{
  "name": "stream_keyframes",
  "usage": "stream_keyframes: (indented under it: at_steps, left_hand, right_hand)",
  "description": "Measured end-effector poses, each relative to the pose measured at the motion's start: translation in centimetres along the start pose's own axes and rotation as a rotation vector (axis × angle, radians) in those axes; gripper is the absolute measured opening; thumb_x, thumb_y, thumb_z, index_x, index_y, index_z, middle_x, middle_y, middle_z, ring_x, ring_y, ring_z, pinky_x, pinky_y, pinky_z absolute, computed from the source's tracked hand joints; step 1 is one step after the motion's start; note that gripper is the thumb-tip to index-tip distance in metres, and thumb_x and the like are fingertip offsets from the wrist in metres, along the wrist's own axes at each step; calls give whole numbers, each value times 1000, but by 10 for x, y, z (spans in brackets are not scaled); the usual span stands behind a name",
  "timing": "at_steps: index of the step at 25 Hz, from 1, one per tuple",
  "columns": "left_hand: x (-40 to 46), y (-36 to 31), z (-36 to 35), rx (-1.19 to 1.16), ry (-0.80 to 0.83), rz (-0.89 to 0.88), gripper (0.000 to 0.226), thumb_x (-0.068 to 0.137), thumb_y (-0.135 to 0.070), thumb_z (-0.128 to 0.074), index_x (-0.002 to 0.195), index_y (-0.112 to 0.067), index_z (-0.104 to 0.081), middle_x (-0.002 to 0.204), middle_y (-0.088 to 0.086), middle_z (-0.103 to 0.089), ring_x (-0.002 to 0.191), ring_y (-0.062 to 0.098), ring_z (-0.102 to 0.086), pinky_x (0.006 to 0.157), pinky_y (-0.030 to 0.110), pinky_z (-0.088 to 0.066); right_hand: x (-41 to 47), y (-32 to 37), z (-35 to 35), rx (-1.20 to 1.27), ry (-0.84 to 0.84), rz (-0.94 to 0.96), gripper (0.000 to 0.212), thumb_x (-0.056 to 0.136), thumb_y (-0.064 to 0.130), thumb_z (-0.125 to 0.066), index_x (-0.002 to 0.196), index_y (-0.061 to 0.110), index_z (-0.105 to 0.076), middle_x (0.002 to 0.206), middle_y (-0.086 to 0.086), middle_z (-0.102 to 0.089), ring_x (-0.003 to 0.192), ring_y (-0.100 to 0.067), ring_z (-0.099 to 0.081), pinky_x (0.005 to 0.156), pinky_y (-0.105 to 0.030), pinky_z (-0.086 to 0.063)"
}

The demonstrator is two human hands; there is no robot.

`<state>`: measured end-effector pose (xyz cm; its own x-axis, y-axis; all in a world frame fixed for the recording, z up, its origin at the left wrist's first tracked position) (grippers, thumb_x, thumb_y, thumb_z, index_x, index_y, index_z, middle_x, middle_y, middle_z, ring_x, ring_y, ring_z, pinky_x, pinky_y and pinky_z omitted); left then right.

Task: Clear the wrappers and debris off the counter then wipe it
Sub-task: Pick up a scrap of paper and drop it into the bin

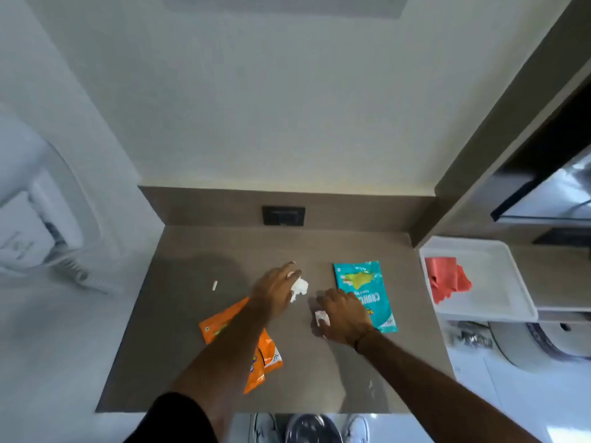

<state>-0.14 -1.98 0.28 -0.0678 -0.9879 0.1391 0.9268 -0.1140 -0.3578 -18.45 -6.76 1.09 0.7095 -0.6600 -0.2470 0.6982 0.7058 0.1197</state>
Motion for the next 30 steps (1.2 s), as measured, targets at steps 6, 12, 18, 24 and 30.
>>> stream_keyframes:
  at_steps: [6, 12, 18, 24, 30]
  left_hand:
    - [-8, 12, -45, -32, 173, 147, 35, 102, -19, -52, 130, -25, -72, 130, 5, -66, 125, 25, -60, 107, 34, -51]
    - [-13, -8, -34, -409, 238, 356, 23, 88, -12, -75, 109, -8, -82, 105, 13, -81, 97, 24, -74, 74, 16, -46]
    - [-48, -57, -26, -871, 260, 532, 38, 78, 18, -73, 107, -2, -60, 91, 21, -71, 69, 12, -64, 60, 15, -45]
    - [-95, -89, -80, -209, 293, 294, 55, 101, -11, -52, 155, -7, -44, 166, 15, -37, 157, 28, -33, 130, 33, -23]
    - [-99, -87, -149, 172, 129, 174, 70, 104, -42, -28, 163, -6, -22, 174, 14, -18, 162, 33, -20, 132, 53, -21]
  right_hand:
    - [1, 12, -59, 154, 6, -157, 25, 101, 30, -47, 113, 18, -65, 114, -9, -63, 101, -32, -66, 78, -41, -57]
    - [1, 17, -54, 599, -63, -491, 47, 82, 19, -75, 126, 27, -60, 113, -3, -75, 101, -27, -70, 84, -34, -58]
    - [-44, 3, -56, 752, -127, -547, 22, 72, 16, -85, 94, 18, -81, 84, 5, -75, 66, -5, -60, 59, -12, -40]
    - [-158, -12, -88, 836, -191, -580, 22, 66, 5, -78, 83, 18, -83, 73, 12, -77, 54, 11, -64, 55, 0, -46]
    - [-222, 5, -232, 885, -91, -622, 26, 66, 12, -74, 90, 21, -82, 89, 5, -80, 79, -10, -74, 73, -31, -60]
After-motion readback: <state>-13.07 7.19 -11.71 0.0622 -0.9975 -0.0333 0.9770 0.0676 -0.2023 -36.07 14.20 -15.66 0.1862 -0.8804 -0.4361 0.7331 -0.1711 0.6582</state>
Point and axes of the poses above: each hand's wrist, its own x-axis towards the middle knuckle, its own z-axis out of the back of the hand, y = z × x, the point moved 2 cm from there along x, towards the middle knuckle
